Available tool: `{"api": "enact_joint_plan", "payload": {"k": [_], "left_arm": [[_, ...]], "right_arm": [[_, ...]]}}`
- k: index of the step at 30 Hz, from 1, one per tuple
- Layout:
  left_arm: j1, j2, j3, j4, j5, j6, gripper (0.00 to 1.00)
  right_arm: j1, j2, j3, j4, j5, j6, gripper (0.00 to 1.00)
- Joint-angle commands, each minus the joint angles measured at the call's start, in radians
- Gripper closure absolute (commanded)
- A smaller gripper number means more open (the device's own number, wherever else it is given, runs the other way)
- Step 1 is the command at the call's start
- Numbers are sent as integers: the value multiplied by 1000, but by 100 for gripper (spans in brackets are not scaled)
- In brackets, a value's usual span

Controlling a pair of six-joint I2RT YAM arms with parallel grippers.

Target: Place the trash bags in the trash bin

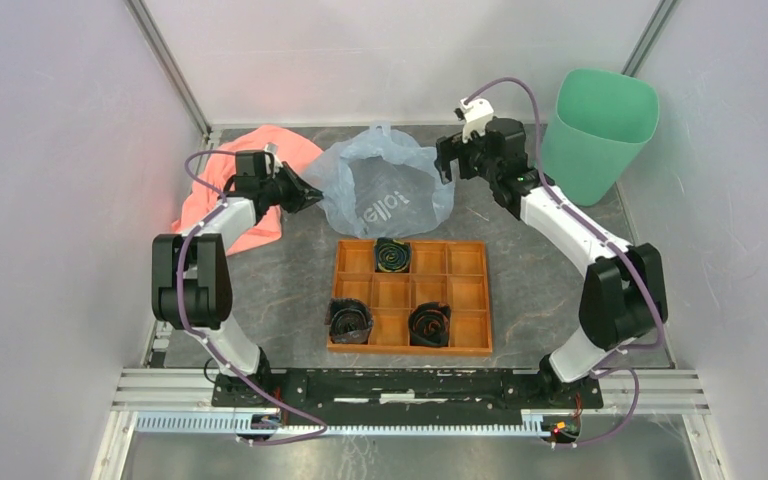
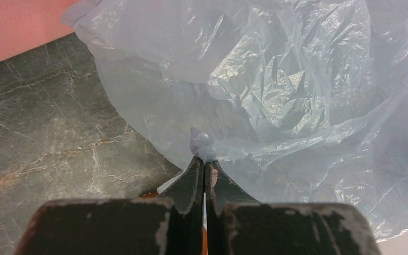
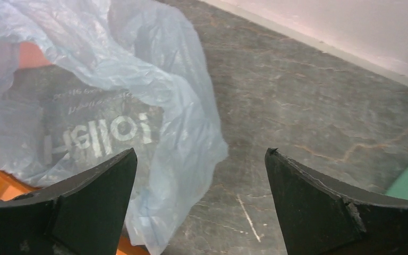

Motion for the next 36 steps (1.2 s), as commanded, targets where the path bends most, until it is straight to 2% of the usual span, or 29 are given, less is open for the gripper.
{"api": "enact_joint_plan", "payload": {"k": [1, 3, 6, 7, 9, 10, 11, 12, 13, 16, 18, 19, 22, 25, 26, 28, 30, 32, 34, 36], "left_arm": [[1, -51, 29, -2, -28, 50, 98], [1, -56, 24, -2, -40, 51, 98], [1, -57, 24, 2, -34, 46, 98], [1, -57, 23, 5, -32, 44, 98], [0, -57, 21, 6, -29, 42, 98], [-1, -57, 21, 6, -28, 44, 98], [-2, -59, 20, 6, -35, 50, 98], [-4, -62, 19, 4, -43, 56, 98], [-4, -65, 18, -4, -63, 64, 98], [-5, -67, 20, -8, -84, 72, 98], [-6, -69, 17, -13, -110, 76, 98], [-6, -70, 16, -16, -131, 76, 98], [-9, -52, 14, -7, -174, 50, 98], [-18, 9, 42, 4, -216, -59, 98], [-18, 54, 73, 12, -204, -107, 98], [-19, 144, 233, -40, -163, -202, 98], [-24, 232, 500, -136, -90, -240, 98], [-46, 256, 786, -231, -94, -206, 98], [-85, 213, 1013, -277, -173, -110, 98], [-150, 115, 1118, -277, -276, 37, 98]], "right_arm": [[25, 31, 26, 0, -130, 69, 2], [51, 41, 16, 2, -93, 92, 2], [88, 75, 35, -67, 58, 93, 2], [97, 77, 31, -70, 124, 86, 3], [101, 65, -25, -5, 160, 70, 8], [100, 64, -47, 17, 174, 73, 17], [100, 72, -47, 51, 183, 74, 32], [99, 83, -32, 41, 195, 77, 53], [99, 95, -11, 29, 213, 85, 65], [97, 78, -54, 58, 238, 109, 68], [89, 62, -93, 77, 242, 136, 92], [82, 55, -113, 90, 237, 147, 99], [48, 57, -178, 160, 191, 184, 100], [-4, 132, -104, 143, 116, 211, 100], [-22, 163, -44, 125, 86, 221, 100], [-57, 231, 143, 50, 30, 233, 100], [-81, 273, 389, -90, 15, 230, 100], [-79, 251, 593, -159, 26, 191, 100], [-67, 140, 657, -120, 8, 144, 100], [-33, -16, 560, 10, 13, 67, 99]]}}
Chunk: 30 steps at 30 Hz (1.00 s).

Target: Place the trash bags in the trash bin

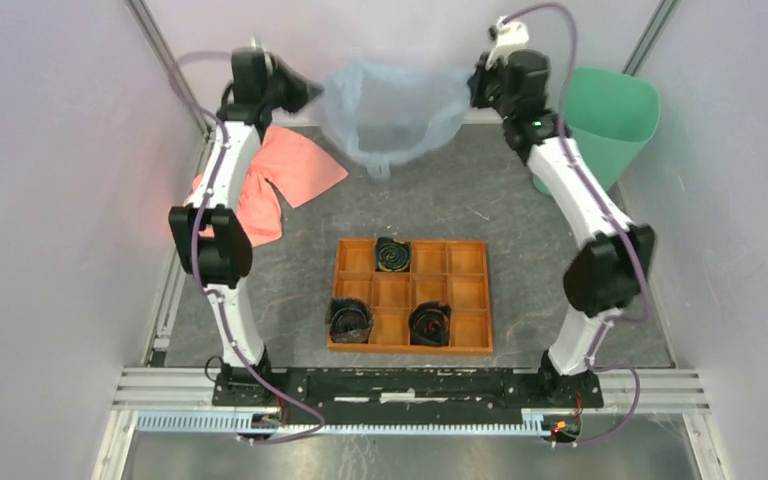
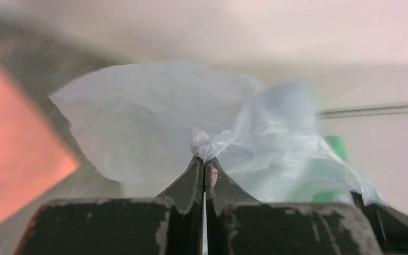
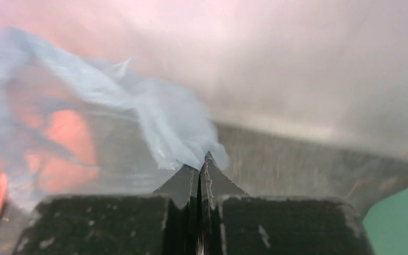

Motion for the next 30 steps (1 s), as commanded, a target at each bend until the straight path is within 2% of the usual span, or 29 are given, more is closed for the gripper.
{"api": "enact_joint_plan", "payload": {"k": [1, 3, 5, 7, 9, 12, 14, 15, 17, 19, 24, 26, 28, 30], "left_arm": [[-138, -316, 260, 3, -183, 233, 98], [-192, -452, 92, 117, -307, 303, 98], [-198, -603, -208, 247, -381, 292, 98], [-195, -625, -363, 234, -464, 289, 98], [-178, -565, -449, 95, -504, 274, 98], [-100, -415, -572, -12, -371, 212, 98], [-50, -357, -646, 11, -223, 181, 98], [-43, -359, -666, 25, -191, 178, 98], [-44, -402, -664, 39, -173, 179, 98], [-45, -459, -609, 48, -152, 166, 98], [-74, -574, -273, 19, -95, 171, 98], [-94, -637, -189, 55, -85, 184, 98], [-117, -725, -184, 169, -87, 195, 98], [-138, -824, -264, 286, -133, 203, 98]], "right_arm": [[78, -407, -85, 269, -34, -155, 100], [100, -552, -334, 493, -39, -210, 100], [100, -640, -538, 641, -26, -215, 100], [99, -627, -641, 636, 9, -209, 99], [98, -562, -727, 575, 68, -178, 100], [98, -442, -892, 589, 26, -98, 100], [96, -400, -968, 598, -34, -67, 100], [99, -402, -990, 598, -46, -56, 100], [99, -441, -981, 587, -50, -66, 100], [100, -480, -884, 514, -34, -95, 100], [121, -568, -527, 387, -29, -156, 99], [139, -597, -408, 360, -21, -182, 100], [150, -645, -361, 383, -32, -189, 100], [155, -713, -419, 476, -58, -175, 100]]}}
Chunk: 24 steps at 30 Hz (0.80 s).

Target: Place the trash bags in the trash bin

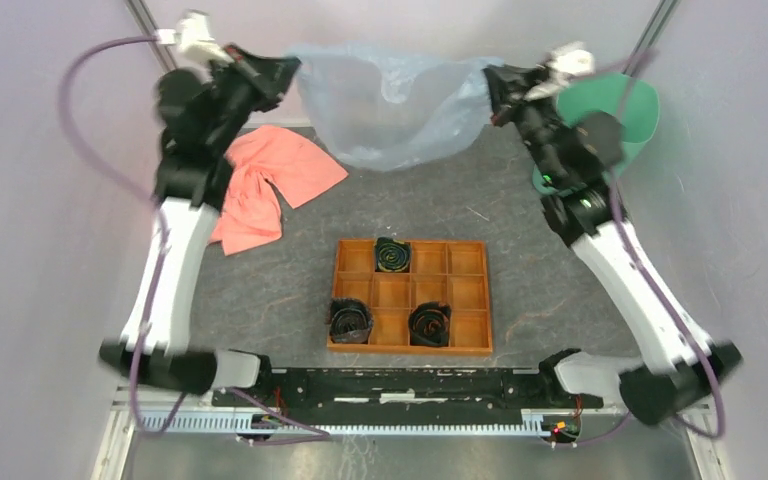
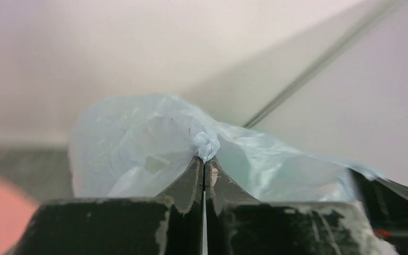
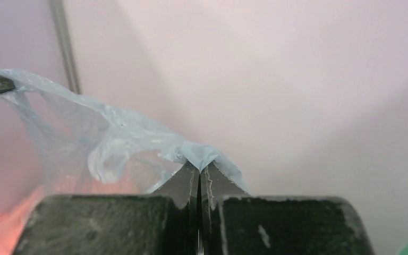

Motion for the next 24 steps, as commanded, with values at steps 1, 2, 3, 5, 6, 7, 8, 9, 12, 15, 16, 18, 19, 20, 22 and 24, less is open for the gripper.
{"api": "enact_joint_plan", "payload": {"k": [1, 2, 3, 5, 6, 7, 8, 9, 12, 15, 16, 18, 19, 20, 22, 24], "left_arm": [[-41, -263, -98, 256, -26, 24, 98], [-42, -296, -163, 288, -70, 30, 98], [-42, -319, -218, 279, -121, 32, 98], [-41, -315, -301, 157, -248, 16, 98], [-42, -293, -345, 100, -282, 1, 98], [-41, -262, -401, 62, -277, -9, 98], [-40, -221, -454, 38, -252, -4, 98], [-40, -177, -502, 20, -210, 12, 98], [-23, -47, -567, -78, -171, 11, 98], [-8, -37, -562, -57, -111, -1, 98], [-8, -57, -541, -41, -98, -4, 98], [-9, -101, -462, -19, -76, -7, 98], [-10, -127, -413, -18, -74, -5, 98], [-13, -145, -352, -15, -77, 1, 98], [-15, -181, -300, -9, -106, 19, 98], [-15, -214, -298, -5, -138, 32, 98]], "right_arm": [[16, -170, -95, 181, -40, -18, 100], [16, -192, -169, 238, -52, -18, 100], [18, -201, -228, 281, -53, -18, 100], [16, -175, -324, 263, -1, -18, 100], [16, -148, -379, 244, 31, -18, 99], [15, -121, -433, 241, 59, 4, 100], [15, -88, -499, 238, 92, 32, 100], [14, -61, -564, 246, 96, 49, 100], [13, 24, -648, 244, 61, 76, 100], [15, 11, -621, 216, 48, 73, 100], [15, -5, -591, 207, 49, 62, 100], [15, -38, -497, 155, 49, 39, 100], [14, -57, -450, 123, 47, 26, 100], [14, -76, -408, 106, 48, 15, 100], [15, -115, -375, 107, 51, -3, 100], [15, -147, -382, 123, 73, -9, 100]]}}
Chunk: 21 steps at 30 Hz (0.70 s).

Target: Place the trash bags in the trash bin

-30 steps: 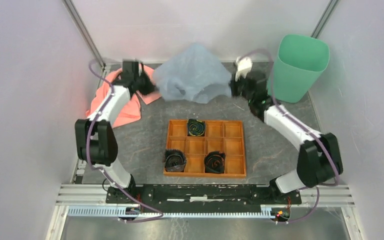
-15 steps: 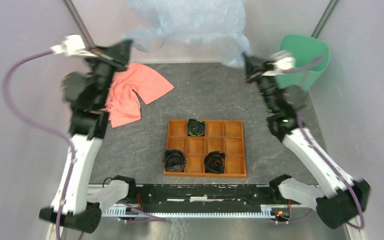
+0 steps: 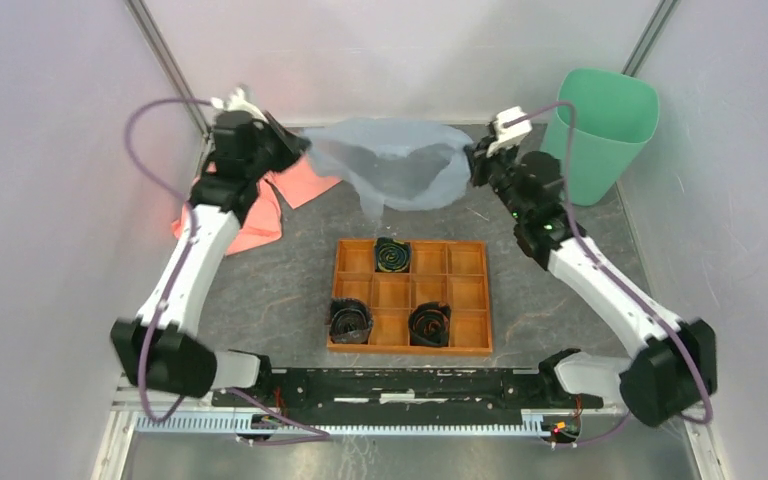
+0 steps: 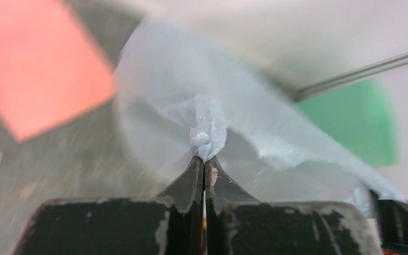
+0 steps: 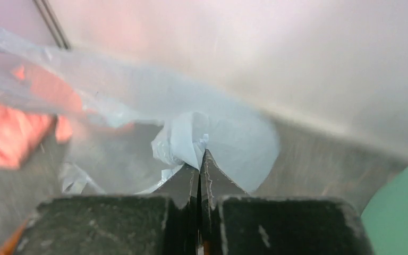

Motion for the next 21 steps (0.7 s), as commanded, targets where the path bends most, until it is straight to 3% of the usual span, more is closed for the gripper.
{"api": "enact_joint_plan", "payload": {"k": [1, 9, 16, 21], "left_arm": [[-1, -158, 83, 109, -37, 38, 98], [0, -150, -79, 88, -25, 35, 98], [0, -175, -12, 104, -48, 64, 98], [0, -223, -93, 135, -149, 103, 98]], "right_arm": [[-2, -123, 44, 101, 35, -37, 100], [-2, -25, -94, 60, 41, -4, 100], [-2, 4, 29, 33, -78, -11, 100], [-3, 55, 7, 32, -98, 12, 100]]}}
